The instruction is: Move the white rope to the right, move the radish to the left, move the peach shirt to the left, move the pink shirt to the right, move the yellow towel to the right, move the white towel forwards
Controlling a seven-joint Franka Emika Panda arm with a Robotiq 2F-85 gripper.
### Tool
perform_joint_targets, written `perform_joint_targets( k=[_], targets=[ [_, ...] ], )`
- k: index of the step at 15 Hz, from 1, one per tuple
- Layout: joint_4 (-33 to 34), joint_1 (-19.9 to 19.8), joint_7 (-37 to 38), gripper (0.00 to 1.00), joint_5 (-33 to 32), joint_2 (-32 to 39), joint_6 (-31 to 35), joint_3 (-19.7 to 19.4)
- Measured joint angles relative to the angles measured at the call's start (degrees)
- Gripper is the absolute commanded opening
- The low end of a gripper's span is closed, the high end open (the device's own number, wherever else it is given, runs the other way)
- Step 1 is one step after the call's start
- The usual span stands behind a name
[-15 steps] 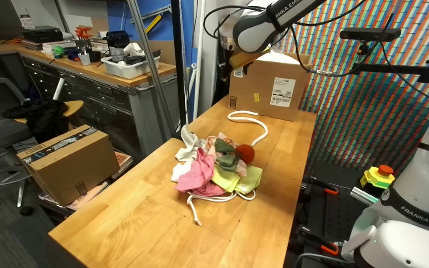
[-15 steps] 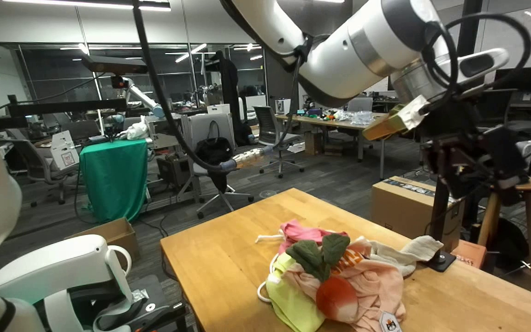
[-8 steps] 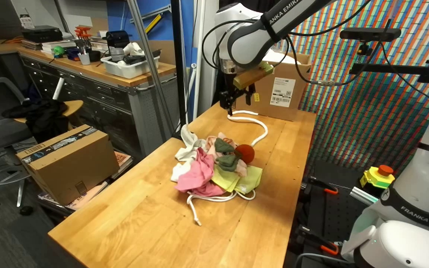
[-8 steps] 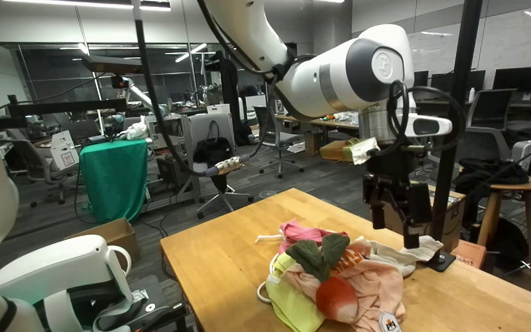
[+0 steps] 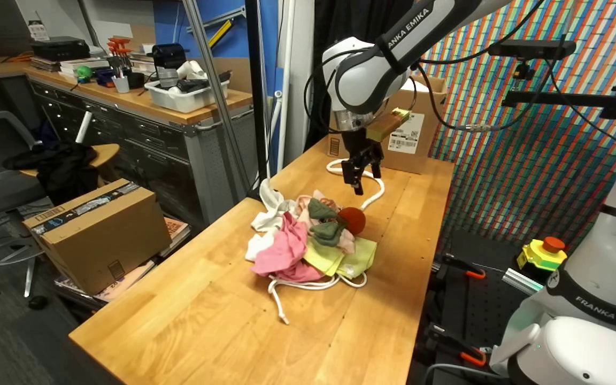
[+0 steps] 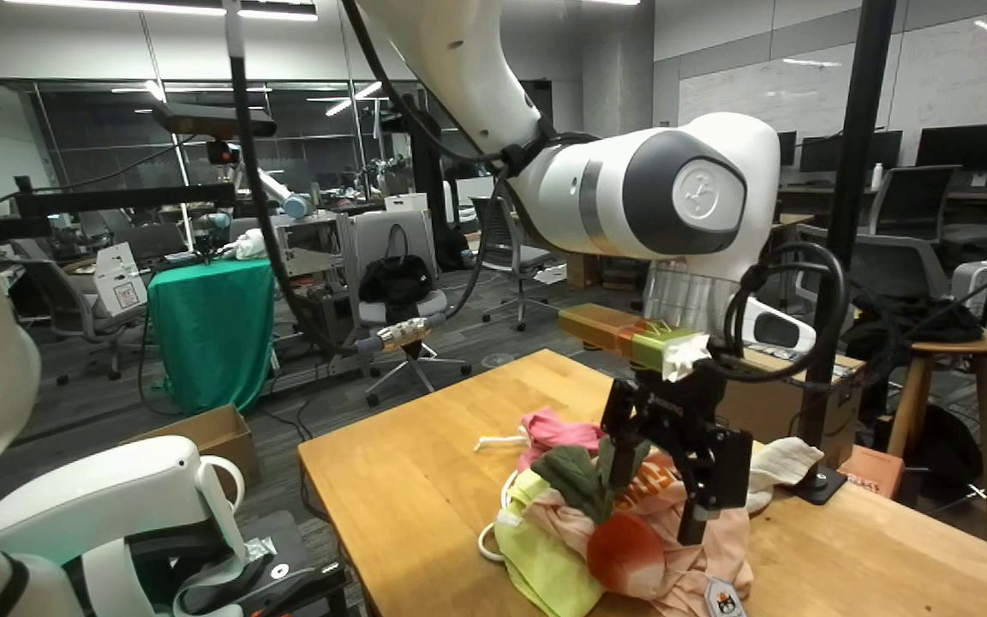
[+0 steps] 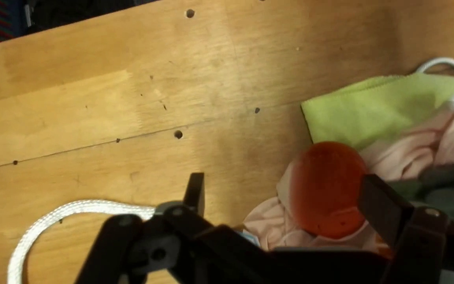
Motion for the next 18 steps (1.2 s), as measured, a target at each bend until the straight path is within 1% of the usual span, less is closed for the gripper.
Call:
perform_joint_targets(
  k=[3,5,7,9,13,18],
  targets=[
    [-1.91,0.00,-8.30,1.00,0.09,0.19,0.09,0.60],
    [-2.89,0.28,-10.39,1.00,0.08,0.21,1.23,1.54],
    [-4.03,0.88,-10.54,1.00,0.08,0.23,4.49,2.54],
    [-5.37,1.54,-9.97,1.00,0.22,0.26,9.40,3.34],
    [-7.93,2.44,-8.16,1.00,0.22,0.78,18.72,3.78],
    [-8.56,2.43,-6.09,1.00,-0.42,2.87,24.22,2.83]
  ],
)
